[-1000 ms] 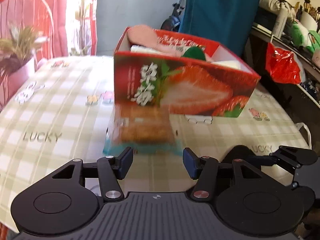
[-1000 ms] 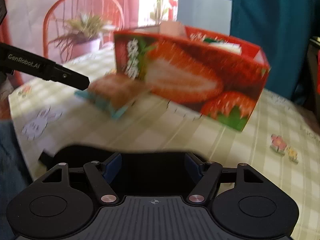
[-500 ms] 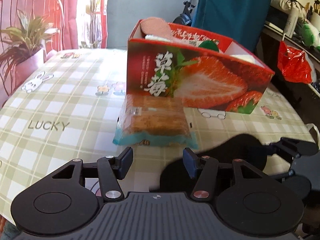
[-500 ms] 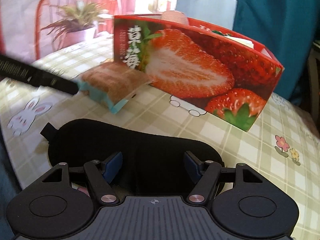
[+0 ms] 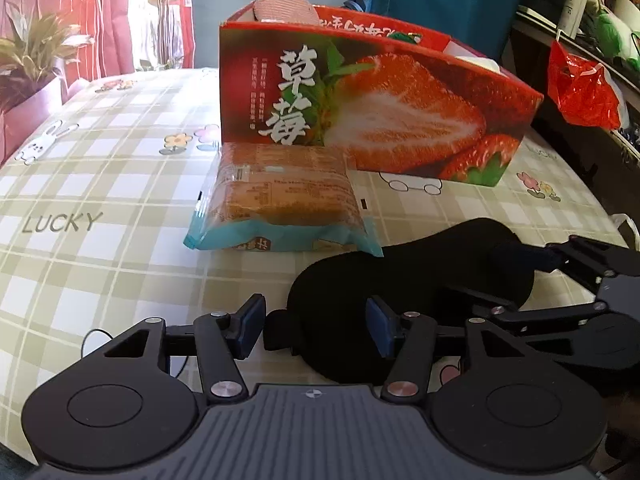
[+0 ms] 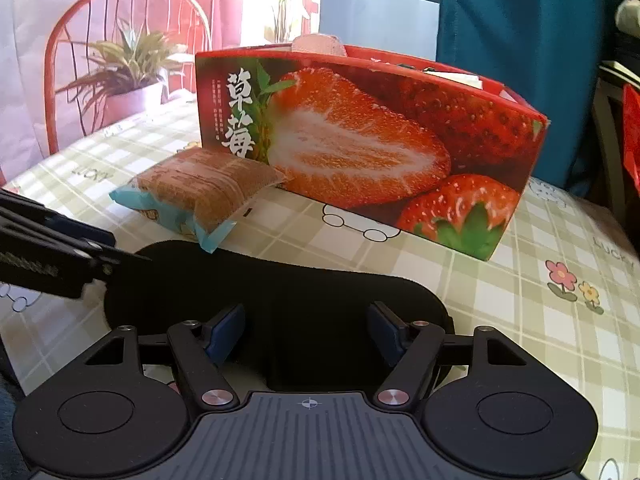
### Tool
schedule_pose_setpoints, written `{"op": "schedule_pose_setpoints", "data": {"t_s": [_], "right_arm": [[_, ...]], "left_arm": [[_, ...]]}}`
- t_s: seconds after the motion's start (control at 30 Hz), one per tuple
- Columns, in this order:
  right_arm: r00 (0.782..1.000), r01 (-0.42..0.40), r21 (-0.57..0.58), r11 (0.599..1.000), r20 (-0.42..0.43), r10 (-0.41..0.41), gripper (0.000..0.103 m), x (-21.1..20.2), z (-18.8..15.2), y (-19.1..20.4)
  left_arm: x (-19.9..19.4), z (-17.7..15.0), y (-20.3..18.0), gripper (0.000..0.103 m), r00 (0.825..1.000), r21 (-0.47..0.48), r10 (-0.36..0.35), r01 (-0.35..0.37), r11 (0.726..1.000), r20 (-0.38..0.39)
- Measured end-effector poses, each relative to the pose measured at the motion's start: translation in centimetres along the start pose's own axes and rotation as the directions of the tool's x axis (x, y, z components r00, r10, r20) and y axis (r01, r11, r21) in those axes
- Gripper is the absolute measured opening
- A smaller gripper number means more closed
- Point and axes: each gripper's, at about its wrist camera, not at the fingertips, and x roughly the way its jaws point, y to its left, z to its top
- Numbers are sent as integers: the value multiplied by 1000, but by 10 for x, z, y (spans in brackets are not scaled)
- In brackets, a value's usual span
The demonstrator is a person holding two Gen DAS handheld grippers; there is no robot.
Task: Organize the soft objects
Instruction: 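Move both grippers down to the black eye mask on the table, then close both grippers on the black eye mask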
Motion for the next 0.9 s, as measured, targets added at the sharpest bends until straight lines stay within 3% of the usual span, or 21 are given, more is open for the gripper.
{"op": "schedule_pose_setpoints", "data": {"t_s": [0.1, 0.27, 0.47, 0.6, 0.8, 0.9], "right_arm": [[1000, 1, 30, 1000, 30, -2, 66, -10, 1, -5], [994, 55, 109, 992, 86, -64, 76, -23, 4, -23], [993, 112, 109, 988, 11, -114, 79, 2, 5, -38], [997, 70, 183, 981, -30, -65, 79, 11, -1, -48], [999, 28, 158, 987, -29, -24, 73, 5, -6, -40], [999, 24, 129, 991, -29, -20, 68, 4, -6, -34]], "left_arm": [[0, -2, 1, 58, 1000, -12, -6, 6, 1000, -3], [1, -3, 3, 58, 1000, -11, 4, -4, 1000, -4], [3, -3, 2, 59, 1000, -10, 11, -11, 1000, 1], [2, -2, 5, 59, 1000, -41, 0, 0, 999, 0], [0, -4, 0, 75, 999, -58, -51, 50, 997, -12], [1, -6, -5, 76, 999, -31, -45, 44, 999, -15]]}}
